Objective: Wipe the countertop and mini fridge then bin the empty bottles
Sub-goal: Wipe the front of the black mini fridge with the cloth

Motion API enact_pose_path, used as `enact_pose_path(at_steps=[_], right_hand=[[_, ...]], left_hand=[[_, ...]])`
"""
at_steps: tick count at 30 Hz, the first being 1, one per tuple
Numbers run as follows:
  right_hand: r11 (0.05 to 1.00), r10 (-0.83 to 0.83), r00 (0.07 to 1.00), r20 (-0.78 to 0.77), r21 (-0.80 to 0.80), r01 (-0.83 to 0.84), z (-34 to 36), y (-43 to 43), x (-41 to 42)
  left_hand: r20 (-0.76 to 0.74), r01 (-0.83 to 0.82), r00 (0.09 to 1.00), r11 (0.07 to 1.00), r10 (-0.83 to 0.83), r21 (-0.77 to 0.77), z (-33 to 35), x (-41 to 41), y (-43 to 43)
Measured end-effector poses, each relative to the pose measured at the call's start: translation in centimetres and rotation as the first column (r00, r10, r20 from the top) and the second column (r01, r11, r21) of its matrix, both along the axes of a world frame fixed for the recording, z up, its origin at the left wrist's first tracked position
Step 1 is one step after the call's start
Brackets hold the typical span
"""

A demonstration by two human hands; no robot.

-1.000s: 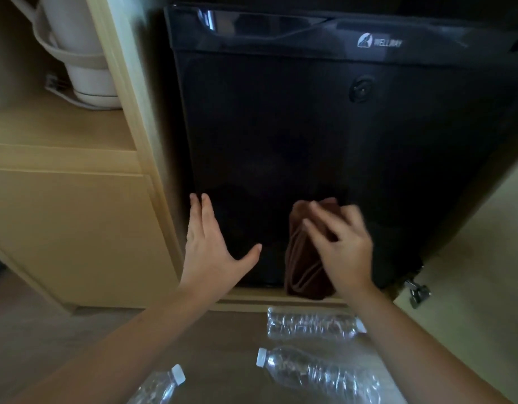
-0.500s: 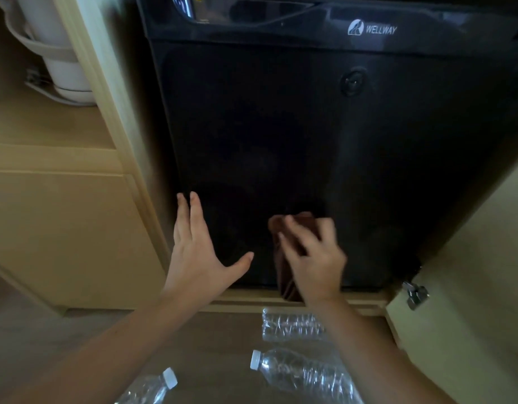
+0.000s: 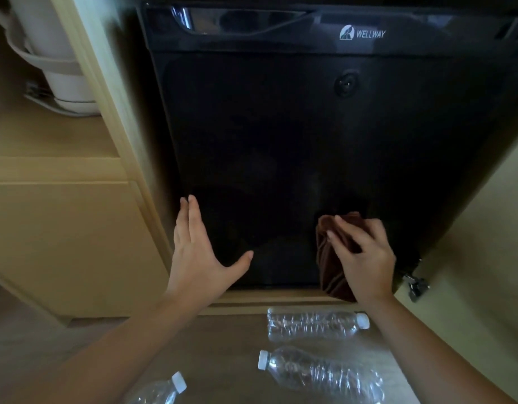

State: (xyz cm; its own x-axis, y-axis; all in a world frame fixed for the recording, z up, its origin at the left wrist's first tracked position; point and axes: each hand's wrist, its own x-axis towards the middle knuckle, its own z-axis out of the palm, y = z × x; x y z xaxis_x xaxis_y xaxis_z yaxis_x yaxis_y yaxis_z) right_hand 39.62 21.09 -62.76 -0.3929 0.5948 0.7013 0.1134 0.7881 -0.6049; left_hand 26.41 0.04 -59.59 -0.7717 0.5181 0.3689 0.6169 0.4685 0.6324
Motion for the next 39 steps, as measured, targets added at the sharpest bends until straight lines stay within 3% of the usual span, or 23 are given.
enact_pose_path(at_steps=[6, 12, 19, 25, 29, 32, 39], right_hand=[[0.995, 0.091, 0.995, -0.042, 0.041, -0.09, -0.5, -6.7, -5.9], [0.971, 0.221, 0.966, 0.132, 0.057, -0.23, -0.1, -9.7, -7.4], [0.996, 0.069, 0.985, -0.161, 0.067, -0.059, 6.4, -6.5, -6.3], [0.978, 0.159, 0.981, 0.112, 0.117, -0.172, 1.2, -8.7, -6.8], [0.963, 0.244, 0.954, 0.174, 0.07, -0.259, 0.2, -7.5, -6.0], [0.976, 0.195, 0.976, 0.098, 0.083, -0.204, 1.5, -5.2, -4.8], [1.0, -0.01, 1.0, -0.01, -0.018, 0.01, 1.2, 3.3, 2.6]], left_hand=[[0.034, 0.112, 0.993, 0.993, -0.113, 0.022, 0.1, -1.1, -1.8], [0.069, 0.138, 0.988, 0.99, -0.138, 0.006, 0.5, -1.3, -2.4], [0.081, 0.102, 0.991, 0.994, -0.106, 0.051, 0.6, -1.9, -2.3], [0.097, 0.121, 0.988, 0.992, -0.124, 0.03, 0.7, -1.5, -2.5], [-0.14, 0.017, 0.99, 0.999, -0.022, -0.032, 1.3, 0.9, -1.4], [-0.214, 0.054, 0.975, 0.997, -0.063, -0.048, 1.8, 2.6, -0.4], [-0.175, 0.178, 0.962, 0.968, -0.209, -0.175, 0.7, 6.5, 4.6]])
